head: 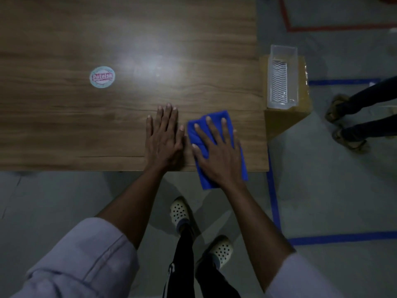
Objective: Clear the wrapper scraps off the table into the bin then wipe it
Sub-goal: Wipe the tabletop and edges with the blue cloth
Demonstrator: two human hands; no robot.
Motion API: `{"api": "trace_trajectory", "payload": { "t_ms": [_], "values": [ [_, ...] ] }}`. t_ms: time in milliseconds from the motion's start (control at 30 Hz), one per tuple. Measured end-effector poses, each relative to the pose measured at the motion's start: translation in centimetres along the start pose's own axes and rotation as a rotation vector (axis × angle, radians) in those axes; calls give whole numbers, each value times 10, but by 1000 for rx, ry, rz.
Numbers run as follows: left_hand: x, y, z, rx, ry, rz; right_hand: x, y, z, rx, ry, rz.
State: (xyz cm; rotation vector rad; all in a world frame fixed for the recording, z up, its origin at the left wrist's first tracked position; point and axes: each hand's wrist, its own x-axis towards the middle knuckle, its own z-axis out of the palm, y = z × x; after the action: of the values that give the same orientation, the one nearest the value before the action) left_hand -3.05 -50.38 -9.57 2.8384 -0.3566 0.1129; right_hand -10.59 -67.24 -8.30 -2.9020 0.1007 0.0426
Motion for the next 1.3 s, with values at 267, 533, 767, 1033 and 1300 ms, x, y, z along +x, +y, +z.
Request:
{"api": "trace_trajectory", "payload": {
  "t_ms": [267,533,767,1033,1300],
  "values": [
    [1,3,8,17,11,-10,60,73,-20,49,40,415],
    [3,-6,7,-70,87,5,79,-48,14,-12,30,70],
    [1,-3,-5,-181,58,6,-18,27,-10,-8,-22,137],
    [1,-4,2,-178,104,-12,95,24,-2,46,61,406],
    [10,6,-13,-18,13,-11,1,-29,4,46,-32,-11]
  ]
}}
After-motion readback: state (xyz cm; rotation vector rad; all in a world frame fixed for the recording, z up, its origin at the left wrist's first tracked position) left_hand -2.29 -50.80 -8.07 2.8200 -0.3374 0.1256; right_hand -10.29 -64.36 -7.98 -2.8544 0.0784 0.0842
